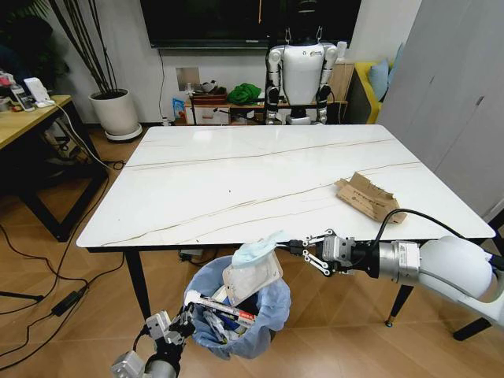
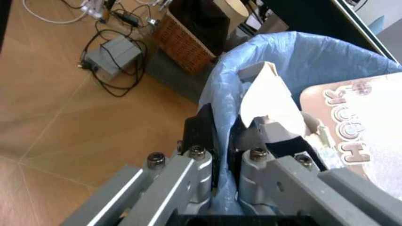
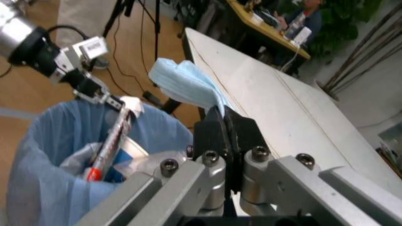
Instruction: Pick up the trash bin and place the trash from the table into it.
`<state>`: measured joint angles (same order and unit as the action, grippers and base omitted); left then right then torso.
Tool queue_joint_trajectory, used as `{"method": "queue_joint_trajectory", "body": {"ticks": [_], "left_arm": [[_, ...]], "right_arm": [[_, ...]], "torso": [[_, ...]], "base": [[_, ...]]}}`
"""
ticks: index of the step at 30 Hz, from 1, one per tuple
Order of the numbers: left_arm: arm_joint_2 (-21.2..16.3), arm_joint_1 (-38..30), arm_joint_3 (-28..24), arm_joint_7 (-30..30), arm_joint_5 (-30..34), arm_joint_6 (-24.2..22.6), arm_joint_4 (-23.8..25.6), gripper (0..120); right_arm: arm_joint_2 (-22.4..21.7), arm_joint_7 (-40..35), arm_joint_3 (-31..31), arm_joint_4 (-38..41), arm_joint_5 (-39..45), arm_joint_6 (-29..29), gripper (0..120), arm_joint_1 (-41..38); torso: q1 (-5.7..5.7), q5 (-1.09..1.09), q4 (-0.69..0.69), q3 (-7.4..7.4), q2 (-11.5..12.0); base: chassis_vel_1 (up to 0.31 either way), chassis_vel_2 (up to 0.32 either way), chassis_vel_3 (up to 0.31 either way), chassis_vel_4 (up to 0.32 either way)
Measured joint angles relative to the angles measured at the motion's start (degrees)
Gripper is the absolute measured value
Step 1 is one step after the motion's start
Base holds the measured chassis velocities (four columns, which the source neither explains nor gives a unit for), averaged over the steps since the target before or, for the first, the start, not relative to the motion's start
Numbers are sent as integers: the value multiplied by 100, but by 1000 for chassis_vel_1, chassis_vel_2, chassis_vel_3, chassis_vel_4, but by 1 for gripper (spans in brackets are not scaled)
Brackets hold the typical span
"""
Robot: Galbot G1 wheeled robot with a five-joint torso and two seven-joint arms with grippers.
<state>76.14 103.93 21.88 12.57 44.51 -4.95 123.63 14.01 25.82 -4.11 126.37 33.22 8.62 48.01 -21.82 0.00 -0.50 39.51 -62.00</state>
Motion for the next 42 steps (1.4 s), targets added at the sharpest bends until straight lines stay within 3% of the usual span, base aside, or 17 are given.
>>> {"method": "queue_joint_trajectory", "body": {"ticks": [10,22,27,28,31,34,39,40,42], "left_arm": [[39,69,-114,-8,-55,-51,17,0],[165,119,-216,-42,-195,-64,89,0],[202,112,-243,-45,-236,-66,89,0],[215,112,-249,-46,-248,-67,89,0],[238,118,-259,-48,-275,-67,90,0],[262,151,-267,-62,-318,-67,103,0],[268,165,-265,-64,-328,-66,112,0],[275,189,-257,-75,-351,-62,125,0],[276,218,-242,-105,-374,-52,125,0]], "right_arm": [[234,21,-670,322,42,30,0,-229],[317,108,-607,149,-98,78,1,-173],[288,129,-532,141,-99,79,15,-159],[271,134,-513,153,-98,79,23,-150],[257,140,-486,161,-97,79,30,-141],[228,161,-419,165,-95,80,46,-107],[216,167,-389,169,-92,83,51,-94],[237,166,-312,156,-61,83,64,-82],[328,112,-190,62,55,81,72,-96]], "torso": [[0,1,1,0,0],[0,0,0,0,0],[0,0,0,0,0],[0,0,0,0,0],[0,0,0,0,0],[0,1,0,0,0],[1,0,0,0,0],[1,0,0,0,0],[1,0,0,0,0]], "base": [[0,0,0,0],[0,0,0,0],[0,0,0,0],[0,0,0,0],[0,0,0,0],[0,0,0,0],[0,0,0,0],[0,0,0,0],[0,0,0,0]]}}
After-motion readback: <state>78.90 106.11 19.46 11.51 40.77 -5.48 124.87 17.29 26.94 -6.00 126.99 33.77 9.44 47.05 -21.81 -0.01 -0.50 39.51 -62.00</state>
